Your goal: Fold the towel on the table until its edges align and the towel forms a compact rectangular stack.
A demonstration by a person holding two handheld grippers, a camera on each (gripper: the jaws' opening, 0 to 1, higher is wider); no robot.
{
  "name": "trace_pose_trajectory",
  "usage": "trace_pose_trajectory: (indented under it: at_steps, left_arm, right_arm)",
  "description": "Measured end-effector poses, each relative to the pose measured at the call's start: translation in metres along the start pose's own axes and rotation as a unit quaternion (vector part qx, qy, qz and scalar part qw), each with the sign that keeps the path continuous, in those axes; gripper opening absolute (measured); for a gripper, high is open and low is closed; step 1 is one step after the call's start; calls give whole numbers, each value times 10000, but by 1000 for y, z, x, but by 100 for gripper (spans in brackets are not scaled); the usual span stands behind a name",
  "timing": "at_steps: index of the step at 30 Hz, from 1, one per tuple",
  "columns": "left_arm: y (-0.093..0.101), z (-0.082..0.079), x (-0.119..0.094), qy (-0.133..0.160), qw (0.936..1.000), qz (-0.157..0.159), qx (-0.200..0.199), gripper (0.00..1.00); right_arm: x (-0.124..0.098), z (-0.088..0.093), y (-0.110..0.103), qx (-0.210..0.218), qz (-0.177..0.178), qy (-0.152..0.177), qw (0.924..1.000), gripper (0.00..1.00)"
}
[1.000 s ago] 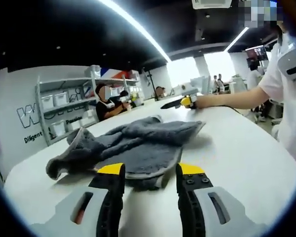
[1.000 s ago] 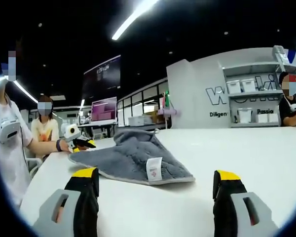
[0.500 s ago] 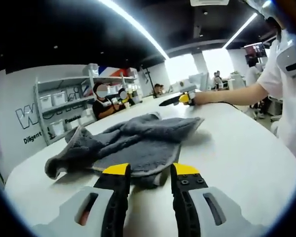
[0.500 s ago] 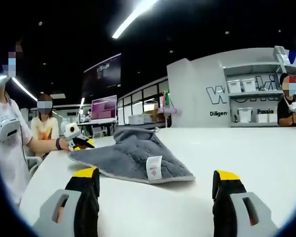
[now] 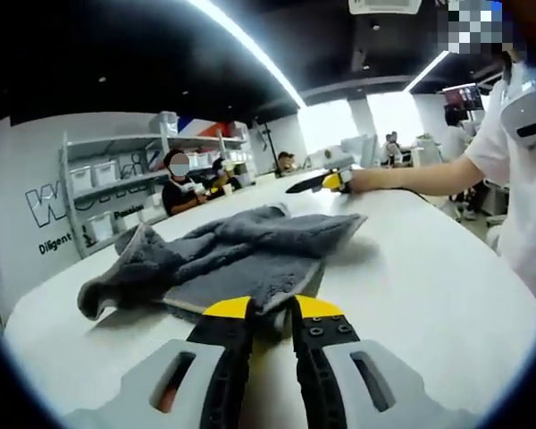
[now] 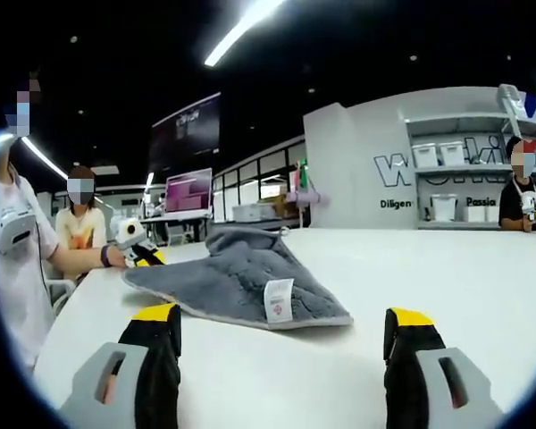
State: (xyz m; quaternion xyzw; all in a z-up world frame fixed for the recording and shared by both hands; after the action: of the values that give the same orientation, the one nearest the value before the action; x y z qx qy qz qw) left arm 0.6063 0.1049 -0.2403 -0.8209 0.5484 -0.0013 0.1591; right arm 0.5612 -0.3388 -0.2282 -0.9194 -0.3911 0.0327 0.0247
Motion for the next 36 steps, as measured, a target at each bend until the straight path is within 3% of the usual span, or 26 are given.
trace_pose_trajectory:
  at_steps: [11,23,30,36]
  left_arm:
    - [-2,-2,0,96,9996,48,-275,5]
    - [-8,-7,-6,360,9955,-139,-864,3]
    - [-22,-7,-12,610,9877,-399,-1380,3]
    - [-41,-4,-20,813,9756,-783,-1882,3]
  right_arm:
    - [1,1,-3,-10,-5,-29,10000,96]
    - [-1,1,-1,-11,-6,-25,10000,96]
    - [-1,1,-1,-15,-4,-29,10000,95]
    - [0,1,-3,-16,-3,-32,10000,95]
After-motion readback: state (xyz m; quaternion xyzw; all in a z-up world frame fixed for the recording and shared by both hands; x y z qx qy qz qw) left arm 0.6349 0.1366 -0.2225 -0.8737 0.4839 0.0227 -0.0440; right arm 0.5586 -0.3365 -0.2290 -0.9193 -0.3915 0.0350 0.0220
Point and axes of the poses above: the point that each gripper's makers call its tool centre point, and the gripper's own axes: x roughly forward along the fingers, y roughly to its right, z roughly out of its underside, the point moved 8 cm from there along -x, roughly backward along the fingers, and after that the axes turned 8 degrees about -z, right-handed, at the moved point
